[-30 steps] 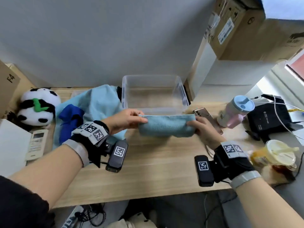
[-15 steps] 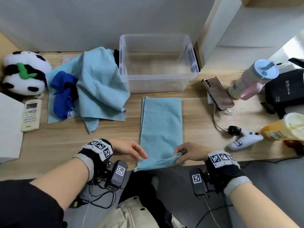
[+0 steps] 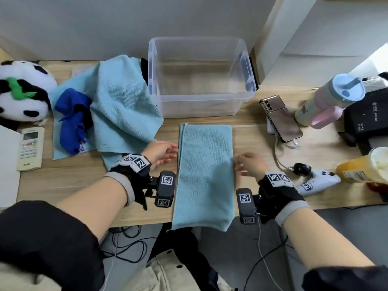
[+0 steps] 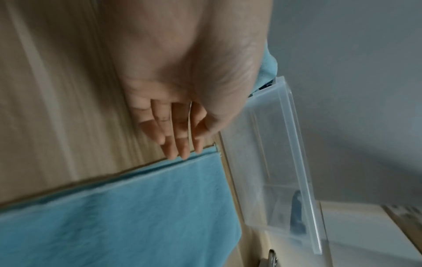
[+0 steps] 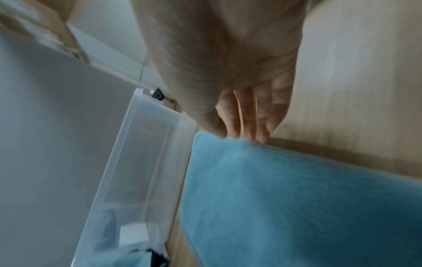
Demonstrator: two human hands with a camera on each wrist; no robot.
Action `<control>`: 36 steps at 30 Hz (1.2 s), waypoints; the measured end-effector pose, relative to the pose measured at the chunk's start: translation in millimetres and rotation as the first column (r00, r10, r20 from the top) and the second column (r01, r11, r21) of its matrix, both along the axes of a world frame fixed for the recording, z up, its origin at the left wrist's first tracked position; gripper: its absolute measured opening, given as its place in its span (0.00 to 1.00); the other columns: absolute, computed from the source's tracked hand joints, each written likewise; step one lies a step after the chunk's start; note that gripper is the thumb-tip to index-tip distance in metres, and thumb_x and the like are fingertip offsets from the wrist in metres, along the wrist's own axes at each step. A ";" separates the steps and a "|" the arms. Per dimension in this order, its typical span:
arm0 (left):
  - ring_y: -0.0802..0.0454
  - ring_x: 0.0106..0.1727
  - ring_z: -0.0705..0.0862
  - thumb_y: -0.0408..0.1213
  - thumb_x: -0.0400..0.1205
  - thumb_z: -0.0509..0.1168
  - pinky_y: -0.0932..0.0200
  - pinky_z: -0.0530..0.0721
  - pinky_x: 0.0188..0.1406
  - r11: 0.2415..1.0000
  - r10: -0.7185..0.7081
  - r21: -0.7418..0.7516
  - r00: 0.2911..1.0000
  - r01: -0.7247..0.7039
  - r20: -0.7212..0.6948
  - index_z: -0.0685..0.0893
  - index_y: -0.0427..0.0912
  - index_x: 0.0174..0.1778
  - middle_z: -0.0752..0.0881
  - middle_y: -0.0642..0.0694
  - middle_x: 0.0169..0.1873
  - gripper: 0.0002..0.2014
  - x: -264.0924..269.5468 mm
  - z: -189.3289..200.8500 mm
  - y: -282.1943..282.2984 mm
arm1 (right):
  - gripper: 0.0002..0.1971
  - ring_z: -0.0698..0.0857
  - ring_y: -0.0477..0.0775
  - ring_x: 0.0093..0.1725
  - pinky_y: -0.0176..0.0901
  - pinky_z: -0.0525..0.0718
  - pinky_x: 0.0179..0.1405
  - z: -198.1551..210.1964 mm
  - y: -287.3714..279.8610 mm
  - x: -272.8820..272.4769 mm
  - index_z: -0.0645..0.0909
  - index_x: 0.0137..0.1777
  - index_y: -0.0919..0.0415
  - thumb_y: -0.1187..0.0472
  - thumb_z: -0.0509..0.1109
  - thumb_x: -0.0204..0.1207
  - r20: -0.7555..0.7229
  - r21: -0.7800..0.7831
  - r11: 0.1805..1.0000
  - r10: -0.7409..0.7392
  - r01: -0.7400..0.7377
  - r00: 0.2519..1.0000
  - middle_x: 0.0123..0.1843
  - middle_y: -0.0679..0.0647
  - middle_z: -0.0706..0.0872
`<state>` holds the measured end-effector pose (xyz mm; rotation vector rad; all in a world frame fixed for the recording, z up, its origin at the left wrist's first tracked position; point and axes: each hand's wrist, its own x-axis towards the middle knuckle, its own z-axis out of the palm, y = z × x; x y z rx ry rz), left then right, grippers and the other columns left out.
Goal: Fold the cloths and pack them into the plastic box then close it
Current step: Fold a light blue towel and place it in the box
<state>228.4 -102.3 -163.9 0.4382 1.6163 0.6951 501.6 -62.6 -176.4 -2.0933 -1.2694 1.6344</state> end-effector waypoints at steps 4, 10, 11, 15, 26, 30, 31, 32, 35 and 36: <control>0.56 0.35 0.84 0.30 0.82 0.61 0.71 0.79 0.22 0.994 0.102 0.027 0.995 -0.102 -0.021 0.83 0.35 0.56 0.88 0.45 0.42 0.10 3.2 -5.1 25.6 | 0.04 0.81 0.51 0.31 0.39 0.78 0.26 2.0 24.1 -11.9 0.77 0.45 0.63 0.63 0.63 0.80 -0.061 0.004 0.981 -0.195 0.196 0.979 0.36 0.54 0.82; 0.59 0.28 0.81 0.25 0.83 0.55 0.73 0.72 0.15 0.994 0.098 -0.031 0.993 -0.100 -0.063 0.80 0.34 0.63 0.84 0.47 0.38 0.15 12.6 -11.6 51.6 | 0.09 0.81 0.50 0.24 0.38 0.80 0.24 -3.7 51.7 -28.3 0.77 0.39 0.63 0.64 0.63 0.81 -0.037 0.004 0.946 -0.325 0.325 0.945 0.30 0.58 0.82; 0.60 0.27 0.80 0.25 0.83 0.53 0.73 0.71 0.13 0.993 0.102 -0.044 0.993 -0.105 -0.068 0.80 0.34 0.63 0.83 0.47 0.37 0.16 13.5 -12.7 54.0 | 0.10 0.81 0.49 0.23 0.38 0.81 0.23 -5.6 54.9 -30.3 0.77 0.37 0.64 0.64 0.63 0.81 -0.030 -0.002 0.938 -0.347 0.347 0.937 0.30 0.58 0.82; 0.60 0.27 0.76 0.28 0.83 0.55 0.73 0.67 0.13 0.992 0.108 -0.063 0.991 -0.113 -0.076 0.80 0.35 0.61 0.82 0.48 0.34 0.13 15.8 -15.9 60.7 | 0.12 0.79 0.48 0.19 0.40 0.81 0.29 -13.1 64.3 -34.8 0.79 0.32 0.62 0.65 0.68 0.77 -0.027 -0.028 0.931 -0.364 0.363 0.931 0.30 0.60 0.83; 0.54 0.27 0.71 0.37 0.77 0.70 0.64 0.68 0.26 0.991 -0.136 -0.045 0.953 0.129 -0.270 0.77 0.45 0.29 0.75 0.49 0.26 0.12 15.0 -31.4 65.1 | 0.15 0.68 0.49 0.21 0.35 0.67 0.16 -17.2 73.3 -38.2 0.73 0.29 0.59 0.62 0.75 0.72 0.080 -0.031 0.983 -0.176 0.178 0.981 0.24 0.54 0.73; 0.48 0.38 0.79 0.36 0.77 0.70 0.62 0.73 0.45 0.988 -0.155 -0.065 0.904 0.141 -0.399 0.74 0.45 0.26 0.78 0.49 0.26 0.15 13.0 -35.5 64.8 | 0.13 0.75 0.48 0.23 0.28 0.66 0.08 -18.0 72.6 -42.2 0.75 0.30 0.57 0.61 0.76 0.71 0.153 0.065 0.995 -0.090 0.081 0.984 0.26 0.51 0.79; 0.47 0.38 0.80 0.35 0.77 0.70 0.61 0.74 0.46 0.987 -0.162 -0.073 0.897 0.145 -0.411 0.74 0.45 0.25 0.78 0.49 0.26 0.16 12.9 -36.4 65.0 | 0.13 0.76 0.47 0.22 0.28 0.66 0.08 -18.2 72.8 -43.2 0.75 0.30 0.56 0.60 0.76 0.71 0.180 0.076 0.996 -0.067 0.054 0.981 0.26 0.51 0.79; 0.47 0.38 0.81 0.35 0.77 0.70 0.61 0.76 0.46 0.986 -0.166 -0.073 0.890 0.149 -0.426 0.75 0.46 0.25 0.79 0.48 0.26 0.15 12.4 -36.7 65.2 | 0.14 0.76 0.47 0.20 0.28 0.67 0.08 -17.7 73.0 -44.3 0.74 0.29 0.56 0.59 0.76 0.70 0.203 0.087 0.996 -0.049 0.032 0.978 0.25 0.52 0.79; 0.46 0.39 0.84 0.36 0.77 0.70 0.57 0.81 0.51 0.986 -0.165 -0.078 0.885 0.146 -0.436 0.76 0.46 0.26 0.81 0.46 0.28 0.14 11.2 -37.8 66.9 | 0.18 0.73 0.50 0.19 0.30 0.67 0.09 -17.9 73.5 -45.9 0.70 0.27 0.56 0.58 0.76 0.71 0.256 0.114 0.993 0.007 -0.038 0.967 0.23 0.53 0.76; 0.46 0.40 0.85 0.36 0.77 0.70 0.56 0.82 0.52 0.987 -0.160 -0.072 0.887 0.143 -0.433 0.76 0.46 0.26 0.81 0.46 0.28 0.14 10.4 -38.7 67.6 | 0.19 0.72 0.50 0.20 0.30 0.66 0.11 -17.3 73.4 -46.4 0.69 0.27 0.55 0.58 0.76 0.71 0.281 0.129 0.990 0.020 -0.058 0.959 0.23 0.52 0.75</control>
